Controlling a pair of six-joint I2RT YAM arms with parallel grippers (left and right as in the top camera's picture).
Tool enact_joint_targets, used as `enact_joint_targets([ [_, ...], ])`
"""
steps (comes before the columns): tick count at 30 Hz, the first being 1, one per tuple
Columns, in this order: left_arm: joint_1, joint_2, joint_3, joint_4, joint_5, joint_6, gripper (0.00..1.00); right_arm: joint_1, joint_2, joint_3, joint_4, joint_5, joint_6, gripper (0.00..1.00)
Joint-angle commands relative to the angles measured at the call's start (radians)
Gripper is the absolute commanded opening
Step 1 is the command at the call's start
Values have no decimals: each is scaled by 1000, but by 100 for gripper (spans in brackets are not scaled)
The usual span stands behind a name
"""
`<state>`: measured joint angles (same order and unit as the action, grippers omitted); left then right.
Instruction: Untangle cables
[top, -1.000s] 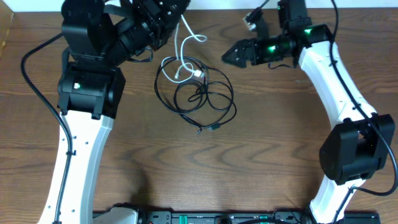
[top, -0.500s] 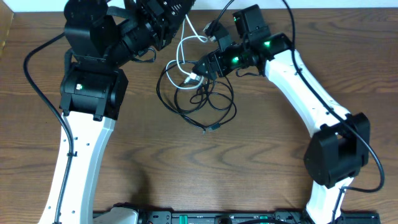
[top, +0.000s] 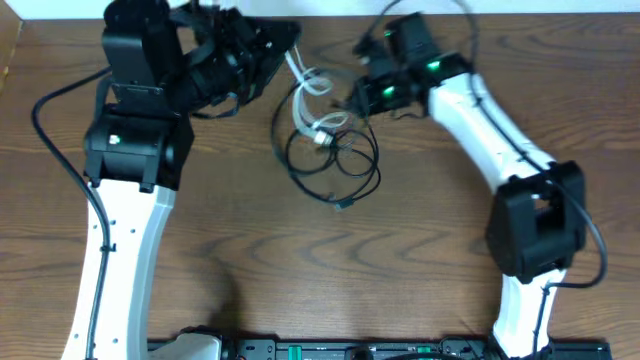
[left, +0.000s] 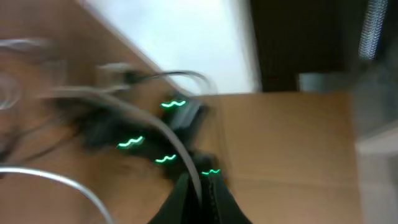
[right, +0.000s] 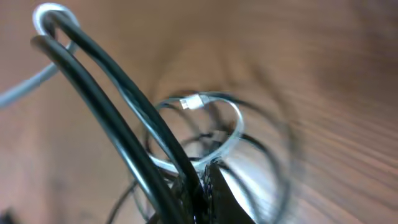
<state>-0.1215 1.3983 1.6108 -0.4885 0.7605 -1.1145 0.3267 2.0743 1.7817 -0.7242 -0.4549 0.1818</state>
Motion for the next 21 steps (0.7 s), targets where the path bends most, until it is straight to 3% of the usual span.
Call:
enact_joint_targets([
  [1, 38, -15, 9, -171, -11, 177, 7, -115, -120, 0, -37, 270, 127, 1],
  [4, 57, -15, 9, -335, -86, 233, 7, -181, -148, 0, -69, 327, 133, 2],
  [7, 88, -22, 9, -352, -90, 248, 7, -244, -150, -1, -118, 333, 137, 2],
  [10, 140, -48, 9, -225, -8, 190, 7, -276, -143, -2, -153, 333, 136, 2],
  [13, 216, -85, 9, -34, 91, 48, 7, -292, -142, -2, -173, 333, 135, 1],
  [16, 300, -127, 9, 119, 100, -82, 7, -297, -142, -2, -179, 351, 136, 1],
  [21, 425, -178, 9, 183, 92, -144, 7, -297, -142, -2, -186, 428, 147, 1],
])
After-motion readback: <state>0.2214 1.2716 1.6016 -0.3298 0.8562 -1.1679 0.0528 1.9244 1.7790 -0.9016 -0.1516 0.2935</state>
